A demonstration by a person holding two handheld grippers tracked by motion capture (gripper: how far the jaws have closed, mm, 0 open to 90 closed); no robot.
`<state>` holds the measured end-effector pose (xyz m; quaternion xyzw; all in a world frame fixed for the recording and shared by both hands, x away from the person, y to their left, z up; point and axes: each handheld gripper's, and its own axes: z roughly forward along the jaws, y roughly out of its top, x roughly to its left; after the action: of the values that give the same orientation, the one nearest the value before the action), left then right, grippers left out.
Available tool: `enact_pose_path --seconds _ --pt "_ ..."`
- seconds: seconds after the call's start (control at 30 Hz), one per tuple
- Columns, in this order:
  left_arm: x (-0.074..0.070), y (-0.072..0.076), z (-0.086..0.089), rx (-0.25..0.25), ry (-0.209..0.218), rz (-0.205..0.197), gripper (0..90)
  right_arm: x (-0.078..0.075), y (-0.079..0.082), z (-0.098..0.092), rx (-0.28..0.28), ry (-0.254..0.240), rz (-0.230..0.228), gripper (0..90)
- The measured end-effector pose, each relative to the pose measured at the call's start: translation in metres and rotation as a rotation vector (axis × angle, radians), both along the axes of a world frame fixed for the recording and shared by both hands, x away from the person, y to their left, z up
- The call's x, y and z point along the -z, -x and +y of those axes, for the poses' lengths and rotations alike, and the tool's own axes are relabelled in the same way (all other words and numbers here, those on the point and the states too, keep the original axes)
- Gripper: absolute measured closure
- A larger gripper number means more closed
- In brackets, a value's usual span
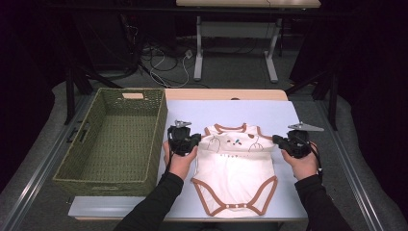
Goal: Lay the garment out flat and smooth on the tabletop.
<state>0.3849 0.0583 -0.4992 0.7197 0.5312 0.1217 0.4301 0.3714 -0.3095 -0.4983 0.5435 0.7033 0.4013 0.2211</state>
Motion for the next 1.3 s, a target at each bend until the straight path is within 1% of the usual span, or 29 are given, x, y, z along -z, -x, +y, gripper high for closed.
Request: enact_pose_path --seconds 0.03,0.1,0.17,0.2,0.23,0.3,0.4,0.47,0.5,0.53,0.63,0.7,0.73,0.77,0.8,0.9,0.93,0.97,1.17,1.2,1.3 --pt "0.001 0.002 0.0 0.001 -0.002 0.001 86.0 0.0 0.002 0.0 -0.002 -0.013 0.003 88.5" --pt "0.002 0.004 0.002 0.001 -0.006 -0.004 86.0 0.0 0.006 -0.001 -0.006 -0.016 0.0 88.5" --pt "0.002 0.007 0.003 -0.003 -0.002 -0.004 86.0 -0.001 0.01 -0.002 -0.008 -0.014 0.003 88.5" --pt "0.003 0.008 0.004 -0.001 0.003 -0.001 86.0 0.0 0.011 -0.002 -0.004 -0.019 -0.007 88.5" --pt "0.003 0.009 0.004 0.003 0.004 -0.003 86.0 -0.001 0.014 -0.003 -0.01 -0.016 0.002 88.5" --pt "0.003 0.012 0.004 0.006 0.003 -0.004 86.0 0.0 0.018 -0.003 -0.012 -0.01 -0.006 88.5" --pt "0.005 0.017 0.005 0.019 0.002 -0.007 86.0 0.003 0.024 -0.005 -0.017 -0.006 0.006 88.5" --pt "0.007 0.021 0.006 0.022 0.003 -0.008 86.0 0.006 0.028 -0.006 -0.018 0.0 0.005 88.5" --pt "0.008 0.022 0.007 0.023 0.003 -0.009 86.0 0.006 0.03 -0.006 -0.018 -0.012 0.018 88.5" --pt "0.009 0.023 0.008 0.029 -0.001 -0.007 86.0 0.007 0.031 -0.007 -0.021 -0.007 0.02 88.5" --pt "0.014 0.028 0.01 0.036 0.004 0.001 86.0 0.01 0.035 -0.006 -0.028 -0.014 0.029 88.5" --pt "0.017 0.031 0.011 0.041 -0.002 0.007 86.0 0.012 0.037 -0.006 -0.028 -0.004 0.034 88.4" --pt "0.019 0.032 0.011 0.041 0.003 0.009 86.1 0.012 0.039 -0.006 -0.028 0.001 0.038 88.4" --pt "0.02 0.034 0.011 0.042 0.004 0.011 86.0 0.014 0.04 -0.006 -0.03 0.001 0.037 88.4" --pt "0.022 0.036 0.012 0.046 0.008 0.012 86.0 0.016 0.041 -0.005 -0.028 0.0 0.048 88.4" --pt "0.025 0.039 0.013 0.057 -0.007 0.016 86.0 0.021 0.043 -0.003 -0.039 0.009 0.067 88.3" --pt "0.027 0.04 0.013 0.058 -0.007 0.017 86.0 0.022 0.043 -0.004 -0.04 0.021 0.068 88.3" --pt "0.029 0.041 0.014 0.057 -0.005 0.018 86.0 0.023 0.043 -0.003 -0.041 0.012 0.075 88.2" --pt "0.038 0.047 0.015 0.064 0.007 0.027 85.8 0.028 0.045 -0.002 -0.047 0.011 0.099 88.0" --pt "0.039 0.049 0.015 0.07 0.001 0.027 85.8 0.028 0.046 -0.002 -0.048 0.018 0.1 88.0" --pt "0.042 0.051 0.014 0.077 -0.004 0.028 85.6 0.03 0.046 -0.002 -0.048 0.015 0.107 87.4"
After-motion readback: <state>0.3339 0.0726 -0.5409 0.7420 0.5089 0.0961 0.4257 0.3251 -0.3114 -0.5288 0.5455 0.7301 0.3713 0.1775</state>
